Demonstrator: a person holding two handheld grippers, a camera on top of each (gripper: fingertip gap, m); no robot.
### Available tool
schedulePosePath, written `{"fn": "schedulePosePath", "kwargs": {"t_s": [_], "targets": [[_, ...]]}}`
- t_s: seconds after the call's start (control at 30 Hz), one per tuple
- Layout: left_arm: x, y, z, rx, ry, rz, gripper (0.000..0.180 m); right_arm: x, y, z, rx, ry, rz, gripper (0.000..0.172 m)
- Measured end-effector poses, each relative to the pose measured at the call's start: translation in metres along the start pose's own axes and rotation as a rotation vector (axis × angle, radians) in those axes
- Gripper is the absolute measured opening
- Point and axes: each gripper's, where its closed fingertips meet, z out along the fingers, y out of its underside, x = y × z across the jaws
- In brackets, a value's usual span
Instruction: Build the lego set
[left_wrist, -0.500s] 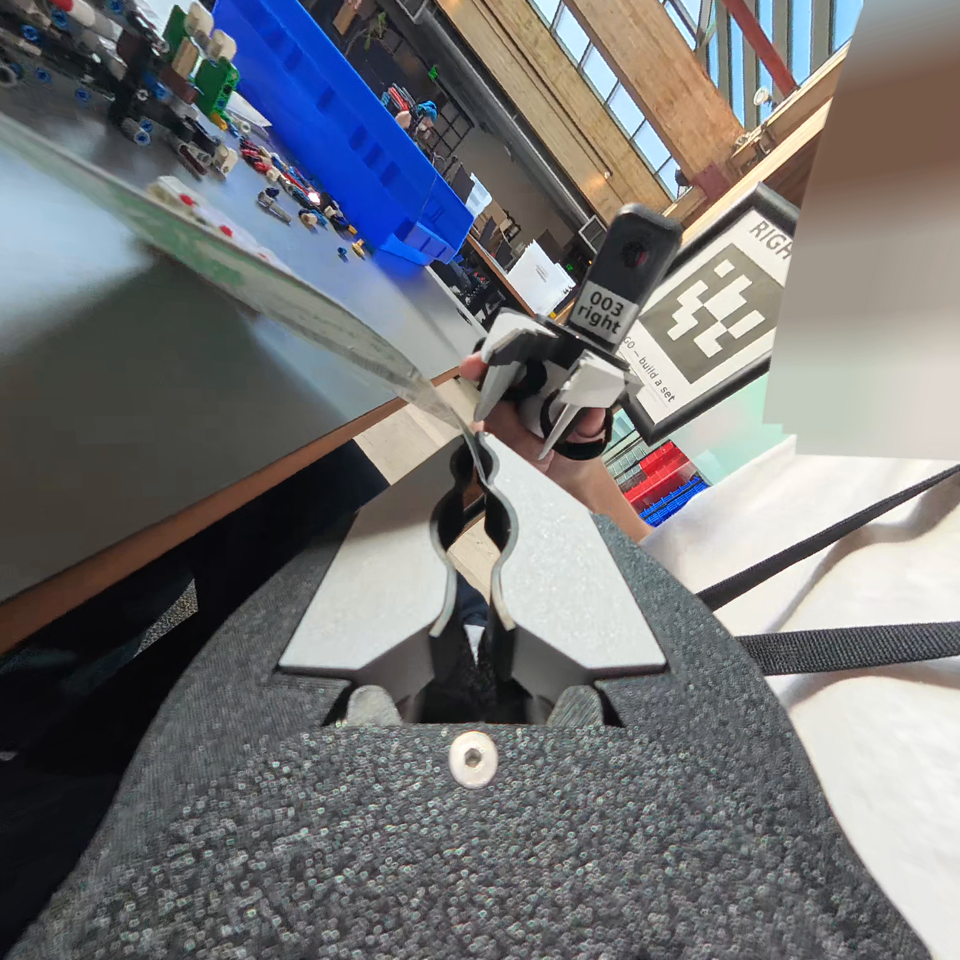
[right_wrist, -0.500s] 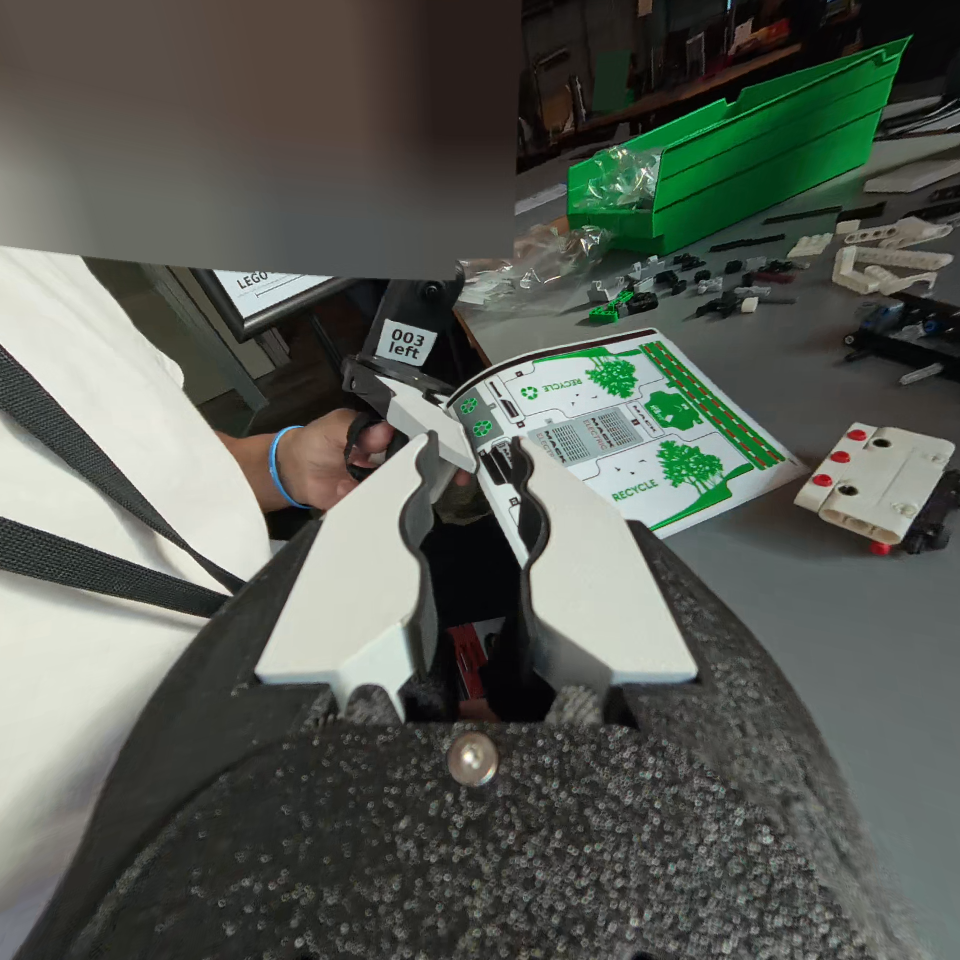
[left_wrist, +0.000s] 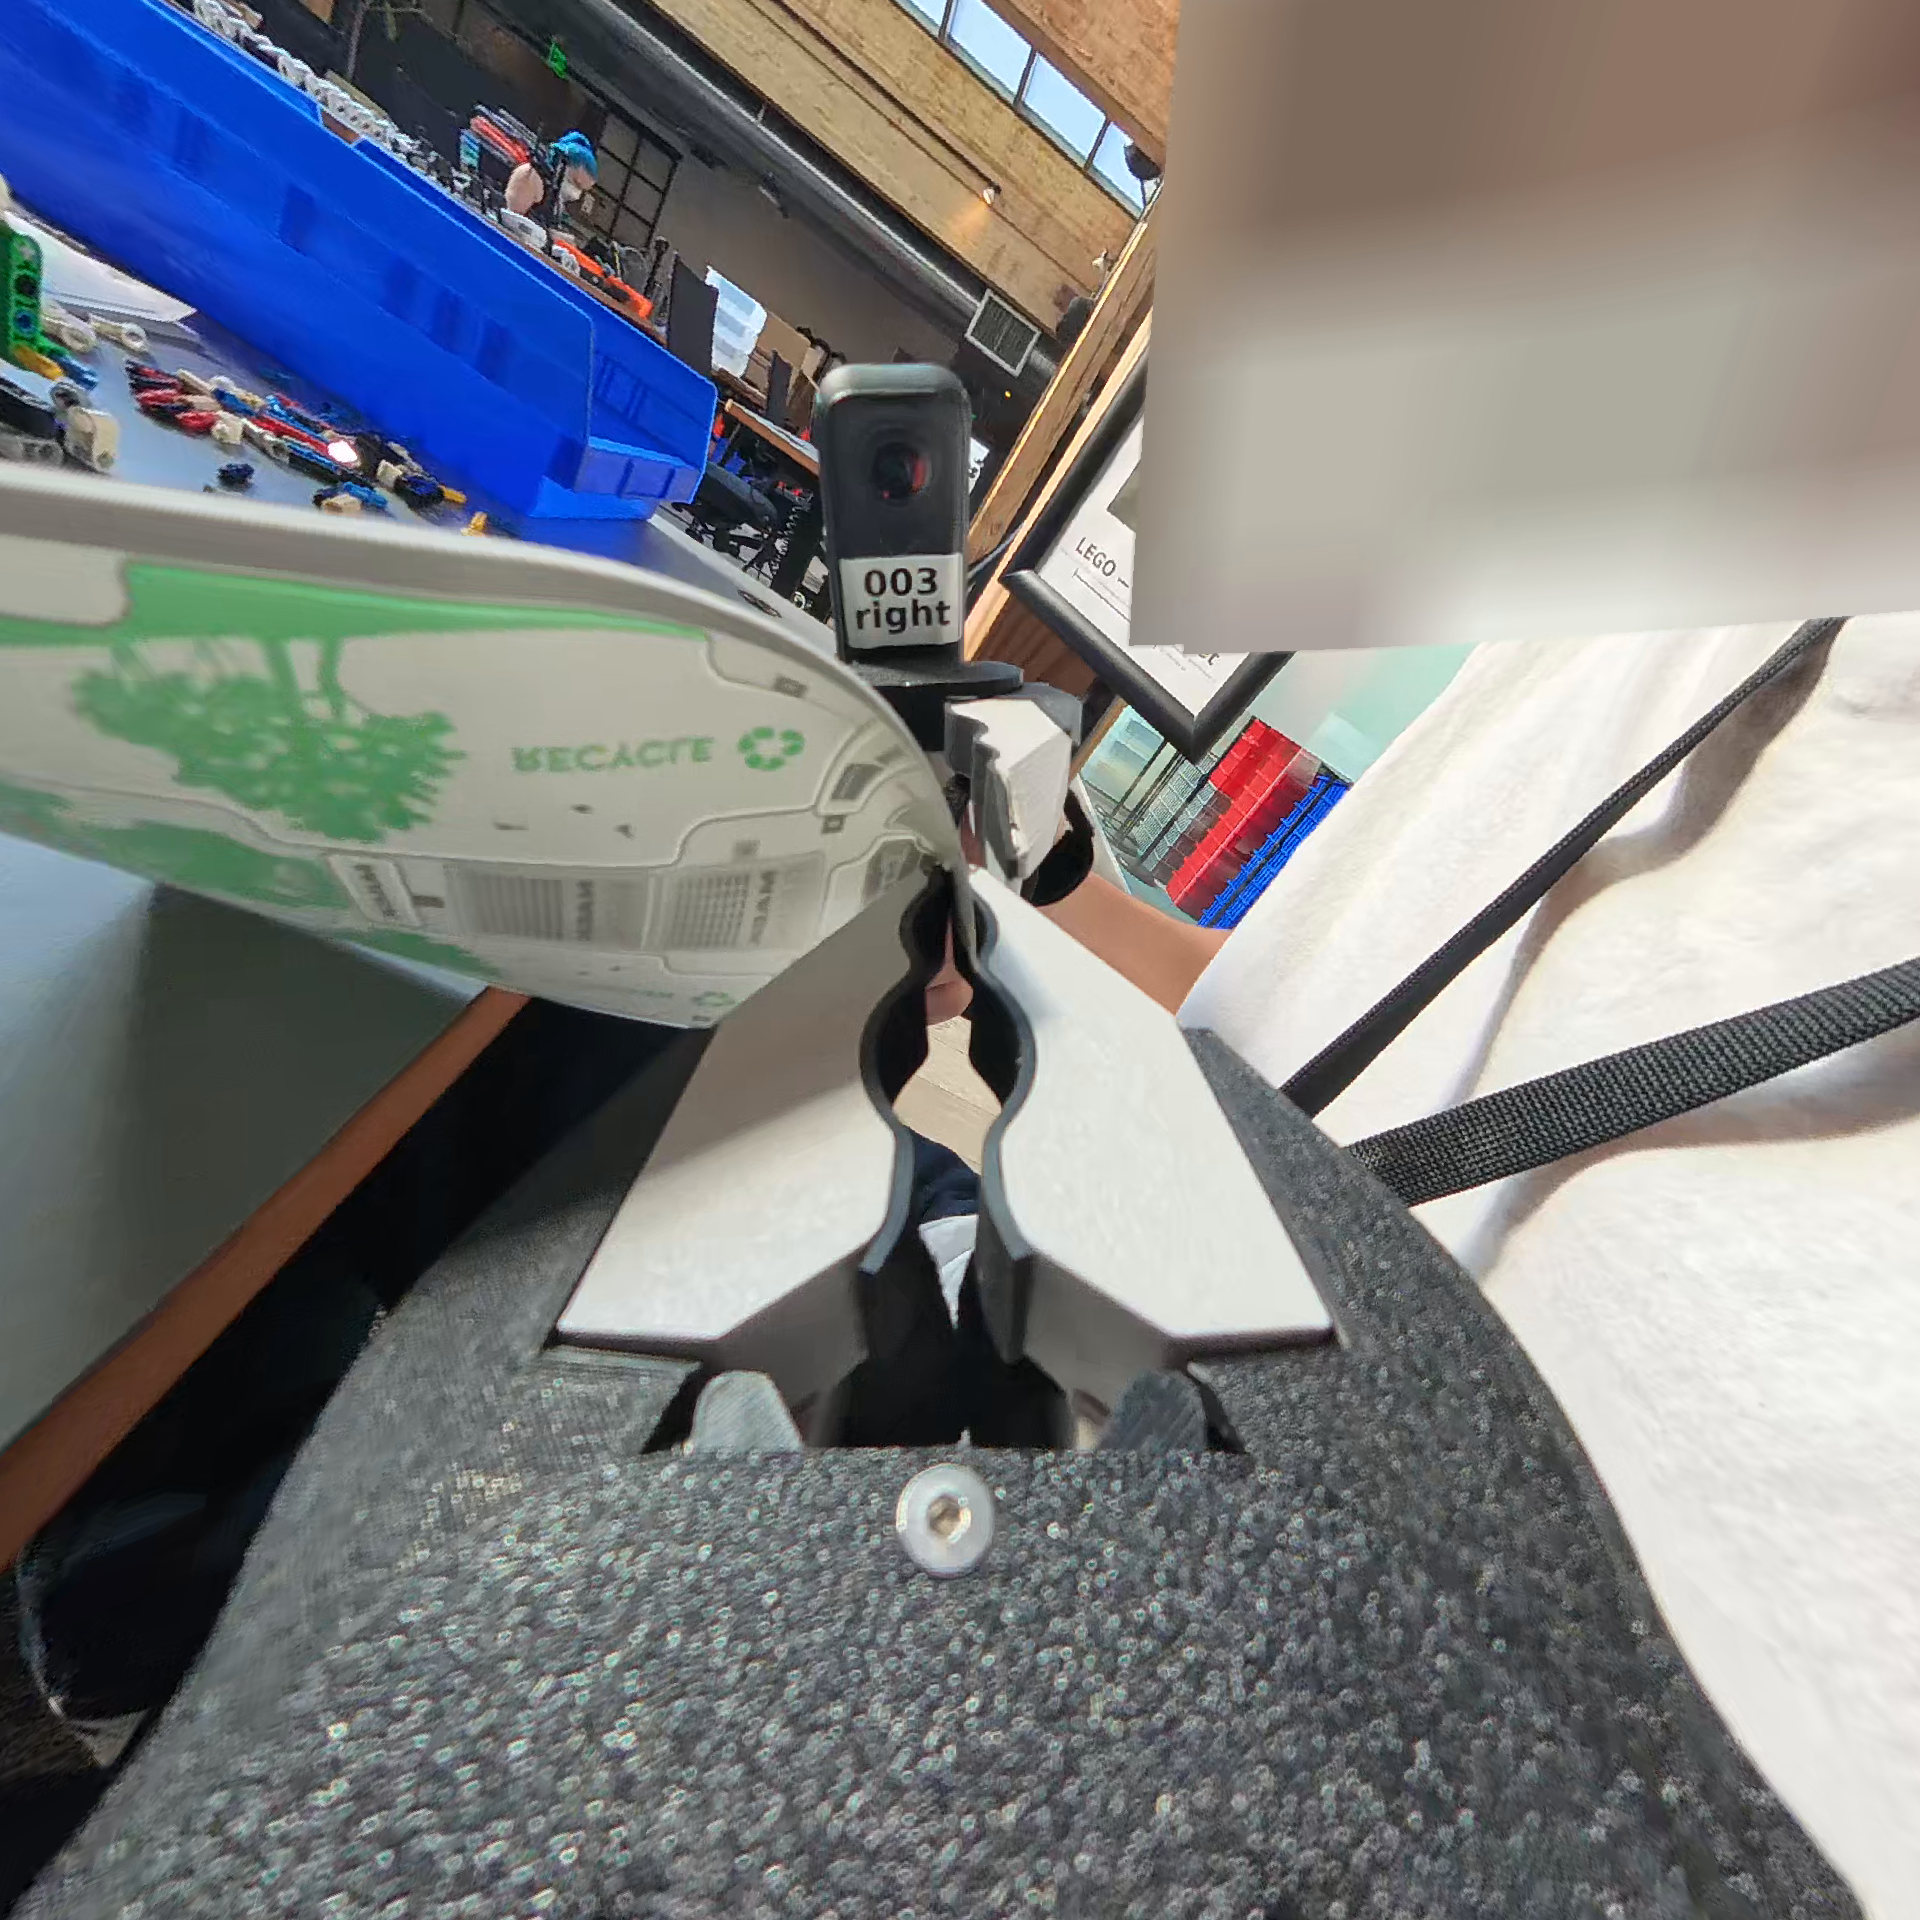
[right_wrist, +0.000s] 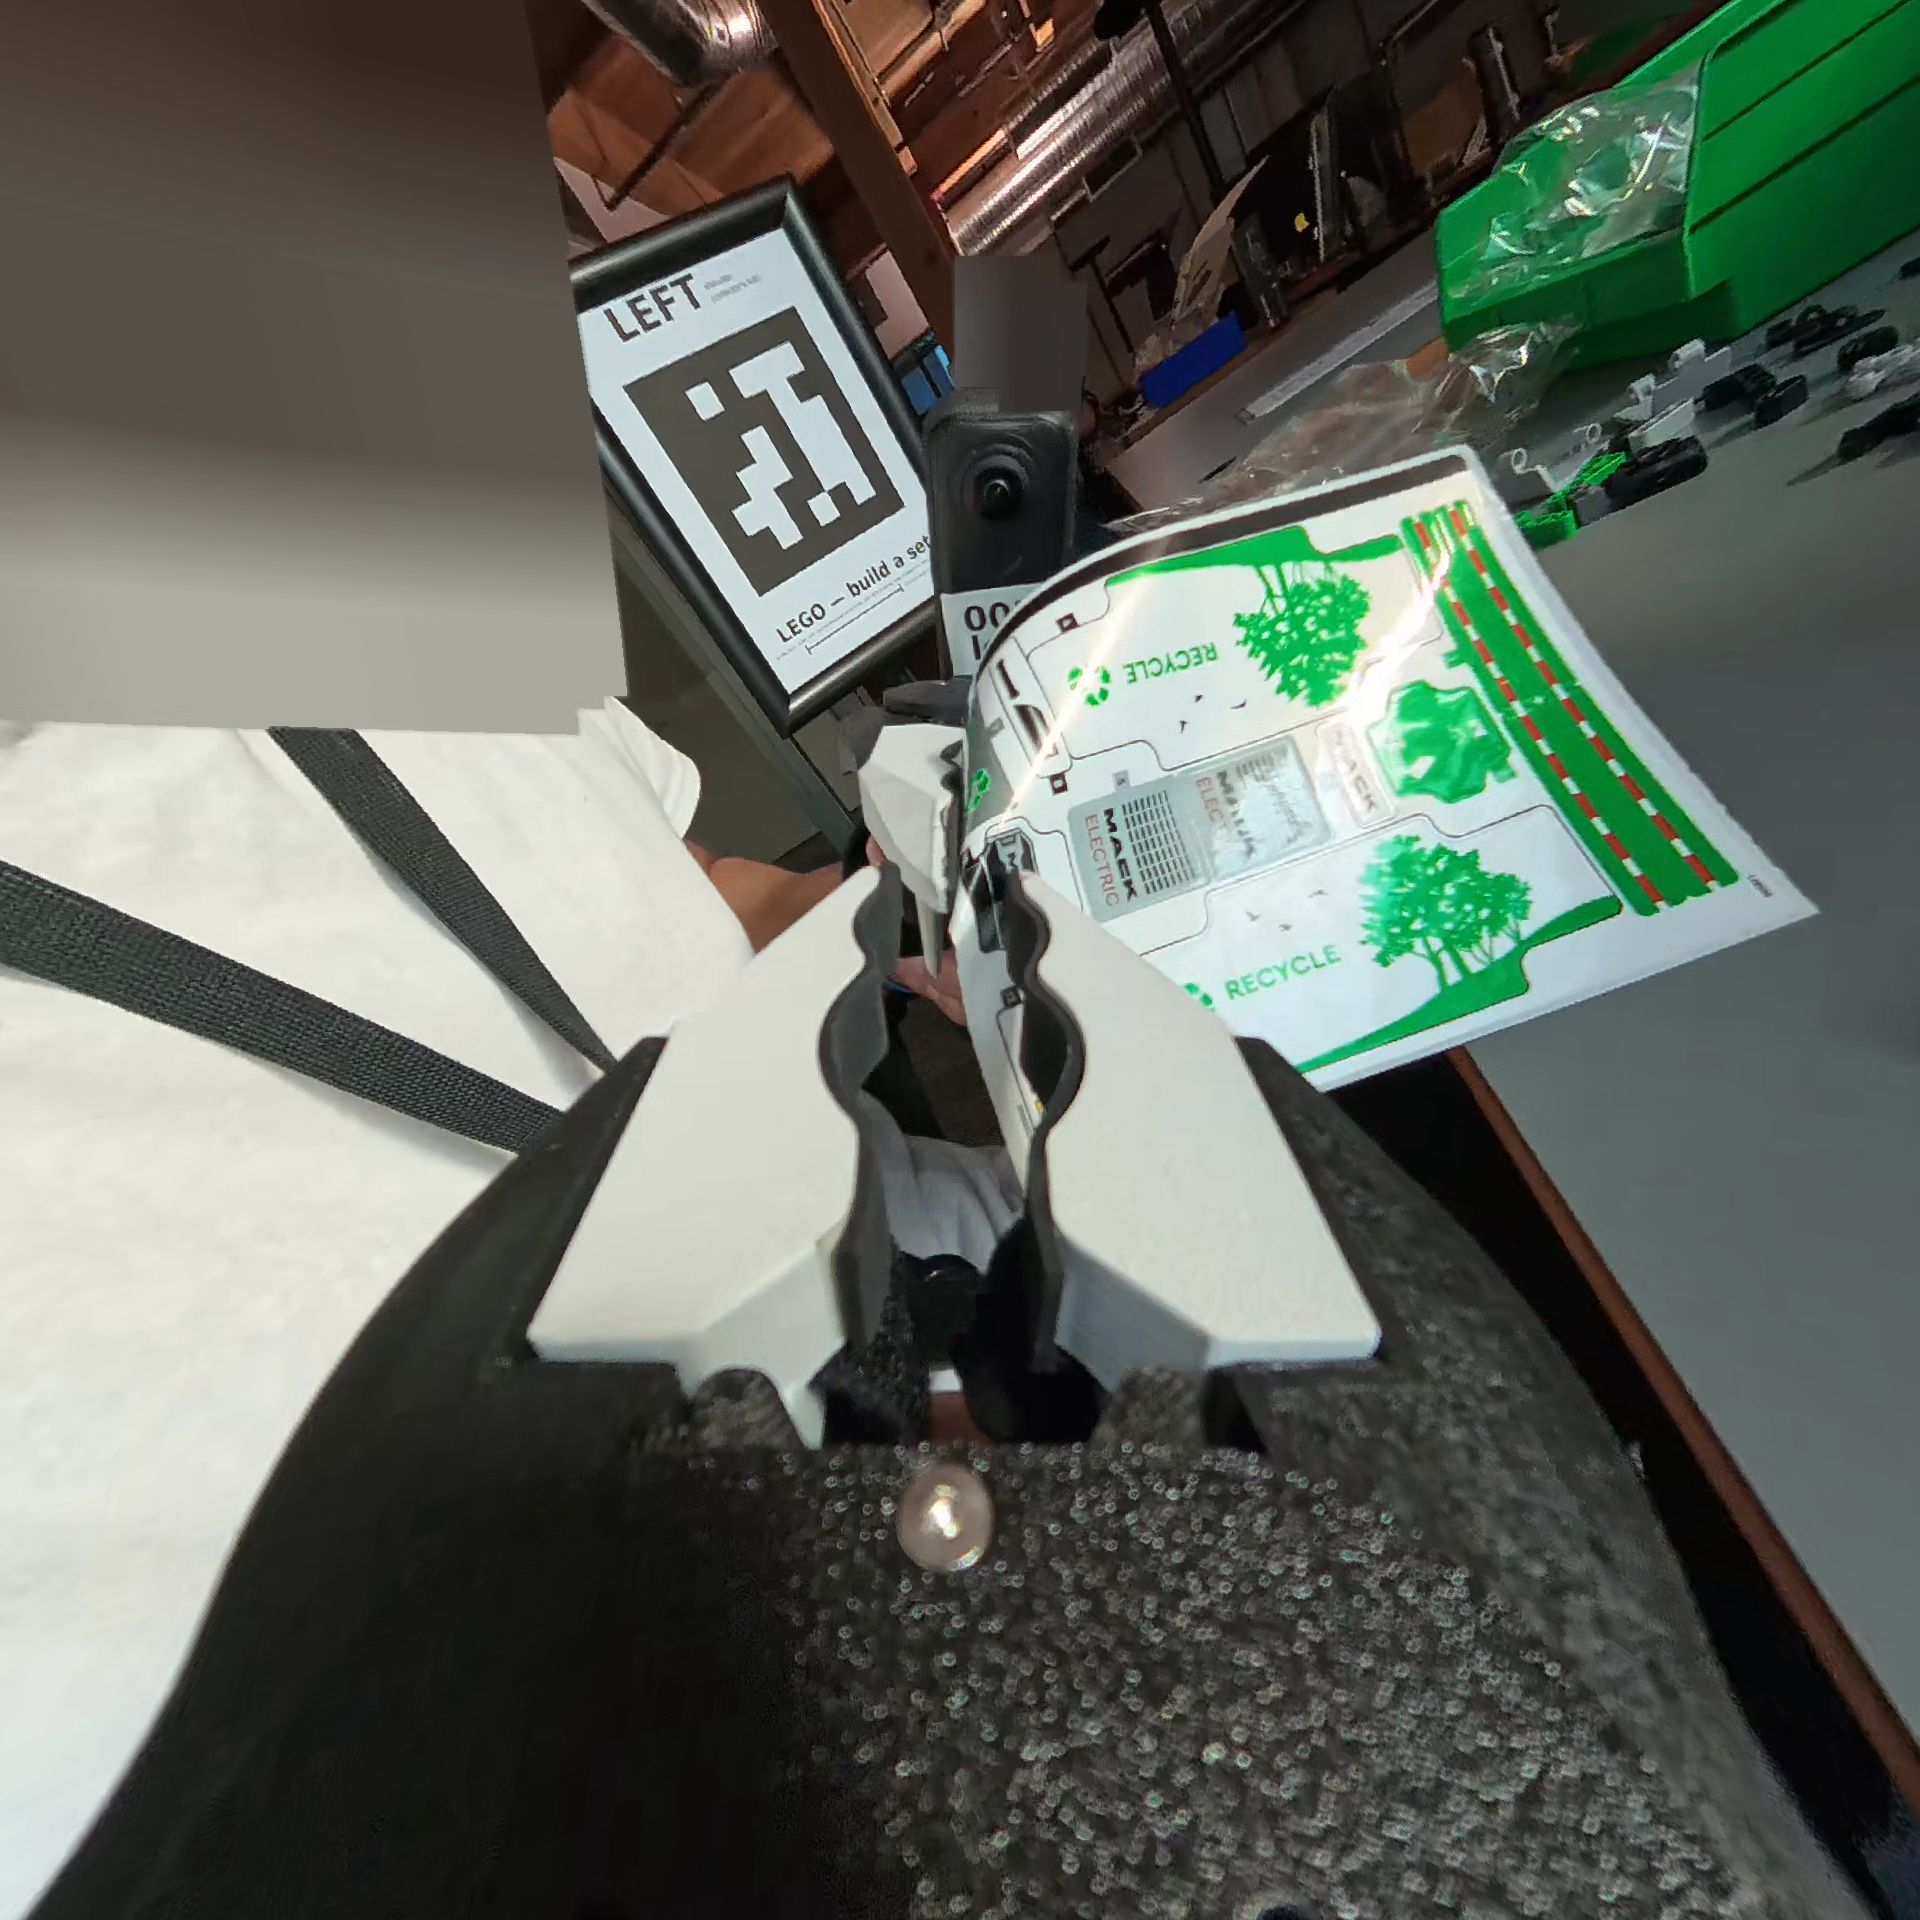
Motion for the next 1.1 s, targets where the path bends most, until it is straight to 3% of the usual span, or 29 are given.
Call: {"fn": "schedulePosePath", "kwargs": {"t_s": [0.57, 0.7, 0.83, 1.1], "targets": [[0.005, 0.001, 0.004, -0.033, 0.002, 0.077, 0.0, -0.005, -0.007, -0.004, 0.062, -0.086, 0.077, 0.003], [0.007, 0.001, 0.004, -0.03, 0.013, 0.079, 0.0, -0.003, -0.007, -0.006, 0.058, -0.068, 0.067, 0.004], [0.008, -0.001, 0.004, -0.02, 0.016, 0.074, 0.0, 0.002, -0.003, -0.006, 0.025, -0.018, 0.027, 0.016], [0.008, 0.002, 0.004, -0.029, 0.017, 0.085, 0.0, 0.0, -0.001, -0.005, 0.02, -0.032, 0.031, 0.011]]}}
